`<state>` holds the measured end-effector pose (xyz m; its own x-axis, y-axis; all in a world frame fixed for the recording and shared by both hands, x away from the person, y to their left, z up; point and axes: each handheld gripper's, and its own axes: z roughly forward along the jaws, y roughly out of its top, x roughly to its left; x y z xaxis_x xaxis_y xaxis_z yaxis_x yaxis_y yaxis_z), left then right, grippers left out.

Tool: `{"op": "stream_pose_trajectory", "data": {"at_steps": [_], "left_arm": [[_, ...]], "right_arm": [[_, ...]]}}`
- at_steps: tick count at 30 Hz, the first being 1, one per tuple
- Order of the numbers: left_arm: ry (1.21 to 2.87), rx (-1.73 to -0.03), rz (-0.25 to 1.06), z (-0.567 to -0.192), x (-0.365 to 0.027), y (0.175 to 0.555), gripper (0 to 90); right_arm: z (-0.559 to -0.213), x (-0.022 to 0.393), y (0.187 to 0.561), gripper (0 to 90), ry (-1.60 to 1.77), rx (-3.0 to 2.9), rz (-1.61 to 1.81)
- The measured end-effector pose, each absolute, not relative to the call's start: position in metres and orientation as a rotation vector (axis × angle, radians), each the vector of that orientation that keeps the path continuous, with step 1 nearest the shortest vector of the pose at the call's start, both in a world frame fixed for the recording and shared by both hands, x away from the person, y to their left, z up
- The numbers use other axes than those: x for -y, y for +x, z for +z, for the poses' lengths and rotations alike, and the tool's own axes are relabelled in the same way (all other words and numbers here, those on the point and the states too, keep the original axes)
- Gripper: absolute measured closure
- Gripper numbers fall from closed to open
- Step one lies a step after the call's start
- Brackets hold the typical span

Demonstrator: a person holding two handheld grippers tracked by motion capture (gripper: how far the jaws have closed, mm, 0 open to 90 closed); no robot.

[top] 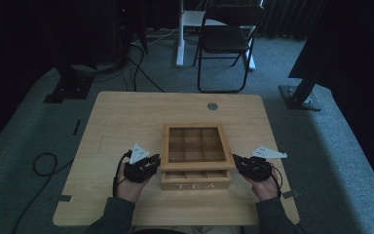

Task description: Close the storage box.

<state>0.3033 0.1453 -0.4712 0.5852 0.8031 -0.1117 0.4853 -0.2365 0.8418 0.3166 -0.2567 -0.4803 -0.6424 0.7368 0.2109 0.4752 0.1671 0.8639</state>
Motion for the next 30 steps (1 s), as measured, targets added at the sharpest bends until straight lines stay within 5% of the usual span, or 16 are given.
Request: {"op": "stream_pose_trajectory", "data": {"at_steps": [30], "left_arm": [[1.866, -1.033, 0.445, -0.472, -0.149, 0.296, 74.4]], "right_arm": [[-0.487, 0.269, 0.310, 74.6, 1.242, -2.154, 1.548]]}}
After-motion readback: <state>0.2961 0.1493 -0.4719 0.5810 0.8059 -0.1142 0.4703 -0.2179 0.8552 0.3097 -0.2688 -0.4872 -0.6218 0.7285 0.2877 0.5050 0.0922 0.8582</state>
